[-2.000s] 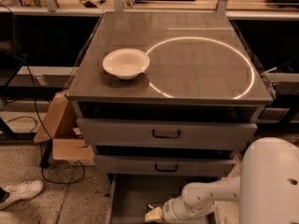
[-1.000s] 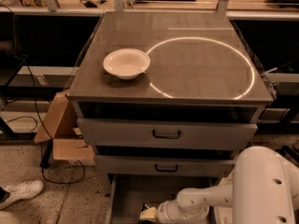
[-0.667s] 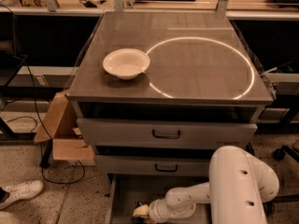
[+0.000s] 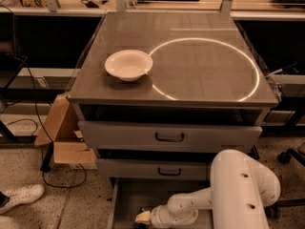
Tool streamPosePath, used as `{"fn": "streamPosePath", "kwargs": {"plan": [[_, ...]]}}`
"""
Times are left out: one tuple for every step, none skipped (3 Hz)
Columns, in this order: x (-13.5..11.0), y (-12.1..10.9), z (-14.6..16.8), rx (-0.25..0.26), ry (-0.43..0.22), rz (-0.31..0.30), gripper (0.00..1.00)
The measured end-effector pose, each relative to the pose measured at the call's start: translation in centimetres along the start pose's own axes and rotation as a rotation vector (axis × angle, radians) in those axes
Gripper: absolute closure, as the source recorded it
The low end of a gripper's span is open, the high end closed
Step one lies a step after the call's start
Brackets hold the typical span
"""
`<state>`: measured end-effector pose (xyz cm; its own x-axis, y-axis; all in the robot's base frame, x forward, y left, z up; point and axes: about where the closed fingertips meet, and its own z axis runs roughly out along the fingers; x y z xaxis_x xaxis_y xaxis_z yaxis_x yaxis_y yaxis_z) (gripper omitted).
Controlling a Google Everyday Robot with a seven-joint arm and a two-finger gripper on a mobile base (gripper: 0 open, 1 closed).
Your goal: Place rxbar blueberry into bottom drawer
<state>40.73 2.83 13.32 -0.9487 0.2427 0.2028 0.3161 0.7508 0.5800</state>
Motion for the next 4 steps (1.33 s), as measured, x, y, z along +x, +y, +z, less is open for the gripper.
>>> {"fn": "streamPosePath", "kwargs": {"plan": [[0.14,-0.52,1.37,0.014,-0.024,0.01,1.0],[0.11,-0.54,1.48,0.021,-0.031,0.016,1.0],[0.11,-0.55,1.49,0.021,-0.032,0.017,0.84],[0.11,-0.55,1.49,0.021,-0.032,0.017,0.61]]}}
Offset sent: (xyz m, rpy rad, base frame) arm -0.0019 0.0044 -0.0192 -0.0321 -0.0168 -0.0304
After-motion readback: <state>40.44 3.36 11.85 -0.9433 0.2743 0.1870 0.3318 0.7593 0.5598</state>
